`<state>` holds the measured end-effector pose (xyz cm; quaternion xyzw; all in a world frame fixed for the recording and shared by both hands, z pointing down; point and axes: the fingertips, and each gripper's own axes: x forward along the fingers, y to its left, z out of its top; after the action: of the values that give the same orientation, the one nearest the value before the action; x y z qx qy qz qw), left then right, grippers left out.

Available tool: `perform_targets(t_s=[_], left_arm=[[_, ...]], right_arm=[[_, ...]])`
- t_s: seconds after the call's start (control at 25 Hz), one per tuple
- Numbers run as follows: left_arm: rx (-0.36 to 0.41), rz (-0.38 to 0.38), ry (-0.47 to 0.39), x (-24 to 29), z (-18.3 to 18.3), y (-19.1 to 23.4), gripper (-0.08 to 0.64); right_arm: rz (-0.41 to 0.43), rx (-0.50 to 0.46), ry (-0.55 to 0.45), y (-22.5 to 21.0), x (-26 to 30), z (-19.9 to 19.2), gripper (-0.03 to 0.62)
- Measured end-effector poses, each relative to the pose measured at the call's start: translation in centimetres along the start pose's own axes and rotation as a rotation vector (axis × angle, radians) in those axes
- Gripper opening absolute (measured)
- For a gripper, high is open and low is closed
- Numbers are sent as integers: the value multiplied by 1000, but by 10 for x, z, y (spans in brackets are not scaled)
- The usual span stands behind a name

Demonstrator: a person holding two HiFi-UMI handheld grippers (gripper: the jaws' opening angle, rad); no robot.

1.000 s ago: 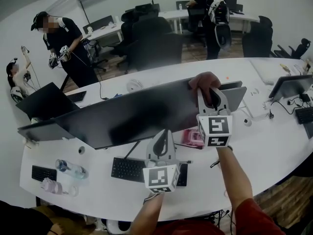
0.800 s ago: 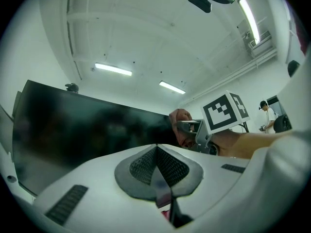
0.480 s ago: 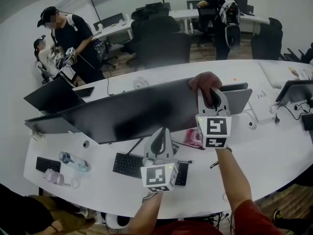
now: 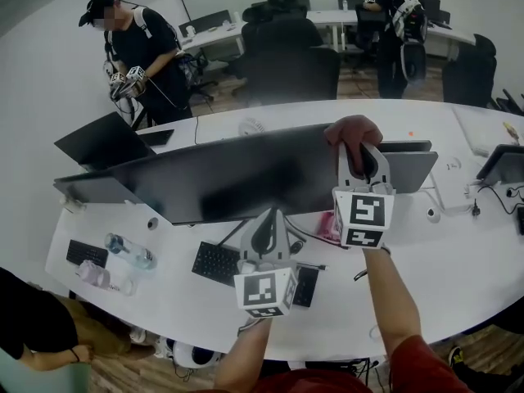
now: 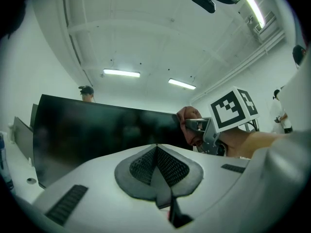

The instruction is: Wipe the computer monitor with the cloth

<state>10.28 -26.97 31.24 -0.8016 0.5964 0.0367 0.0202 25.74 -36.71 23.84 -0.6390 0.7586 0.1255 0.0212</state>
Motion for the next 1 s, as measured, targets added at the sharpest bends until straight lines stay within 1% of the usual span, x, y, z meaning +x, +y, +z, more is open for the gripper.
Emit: perform_targets(t_s=[0.12, 0.28, 0.4, 0.6, 1.0], left_arm=[[5, 10, -12, -3, 4, 9, 23], [1, 5, -25, -8, 7, 30, 23], [-4, 6, -25, -15, 8, 45, 23], [-17, -4, -17, -24, 4, 69, 23], [-42, 0, -28, -40, 7, 121, 23]], right_arm=[[-10, 7, -3, 4, 0, -2, 77], [-36, 12, -6, 17, 3, -3, 77], [-41, 23, -1, 31, 4, -5, 77], [-64, 12, 0, 52, 7, -3, 77], [-64, 4, -9, 107, 15, 9, 77]])
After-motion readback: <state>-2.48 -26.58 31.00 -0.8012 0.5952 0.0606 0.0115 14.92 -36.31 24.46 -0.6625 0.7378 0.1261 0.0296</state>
